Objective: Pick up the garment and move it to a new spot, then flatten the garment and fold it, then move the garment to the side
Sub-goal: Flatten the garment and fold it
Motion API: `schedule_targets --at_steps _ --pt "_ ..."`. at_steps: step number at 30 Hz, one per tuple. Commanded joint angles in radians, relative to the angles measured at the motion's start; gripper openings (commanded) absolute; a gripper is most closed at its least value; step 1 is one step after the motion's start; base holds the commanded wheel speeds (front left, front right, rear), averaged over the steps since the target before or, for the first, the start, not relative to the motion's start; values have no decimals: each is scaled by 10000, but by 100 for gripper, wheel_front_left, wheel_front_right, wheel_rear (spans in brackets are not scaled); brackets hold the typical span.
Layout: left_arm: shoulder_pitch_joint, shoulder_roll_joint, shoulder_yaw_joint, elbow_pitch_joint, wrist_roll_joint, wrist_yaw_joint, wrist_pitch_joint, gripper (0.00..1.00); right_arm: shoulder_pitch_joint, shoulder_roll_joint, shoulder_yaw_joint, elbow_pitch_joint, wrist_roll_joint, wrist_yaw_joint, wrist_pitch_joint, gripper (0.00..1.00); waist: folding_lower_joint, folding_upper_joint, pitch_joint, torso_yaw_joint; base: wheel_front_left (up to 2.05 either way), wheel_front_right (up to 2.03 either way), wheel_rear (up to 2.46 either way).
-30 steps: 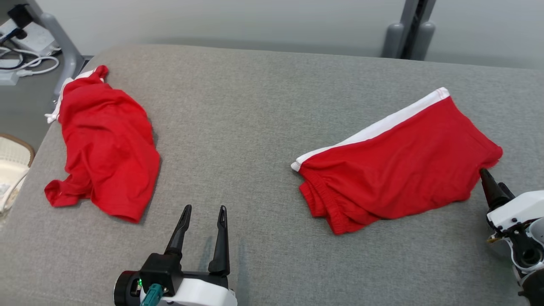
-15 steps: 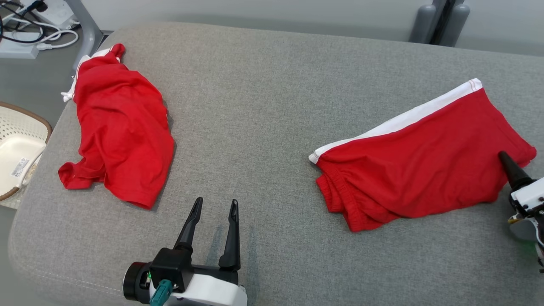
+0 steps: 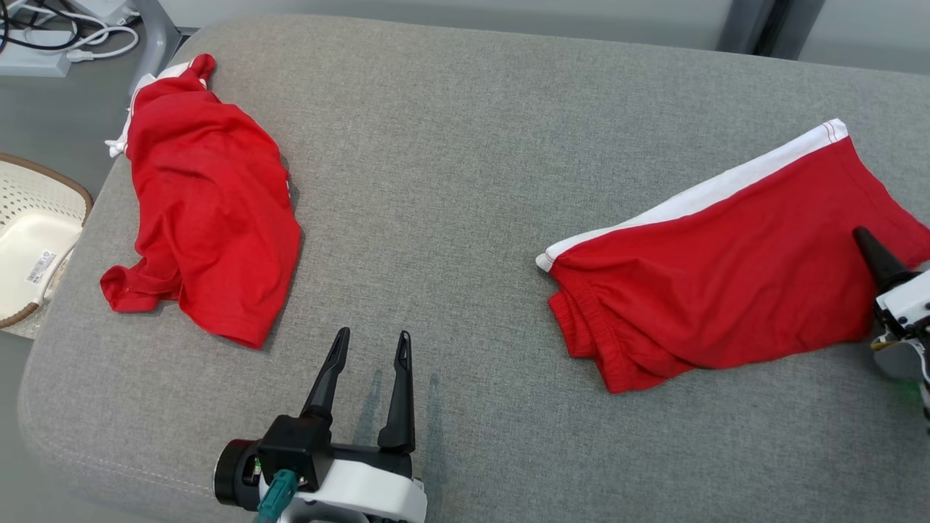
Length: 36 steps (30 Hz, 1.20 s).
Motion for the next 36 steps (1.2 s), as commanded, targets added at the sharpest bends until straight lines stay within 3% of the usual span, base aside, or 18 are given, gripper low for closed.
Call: schedule_targets --at_steps 1,22,28,36 --pt "-171 37 15 23 -55 85 -32 100 315 311 128 4 242 -4 -75 0 0 0 -32 -28 0 0 0" --pt "151 35 277 305 -124 -161 -32 100 1965 99 -696 -742 1907 -2 -2308 0 0 0 -1008 -1155 0 0 0" --pt "340 37 354 372 -138 -193 -32 100 2746 103 -1196 -320 2327 -2 -2954 0 0 0 -1381 -1388 0 0 0" --pt "503 37 360 412 -145 -273 -32 100 2767 211 -1013 159 2108 -2 -3172 0 0 0 -1625 -1508 0 0 0"
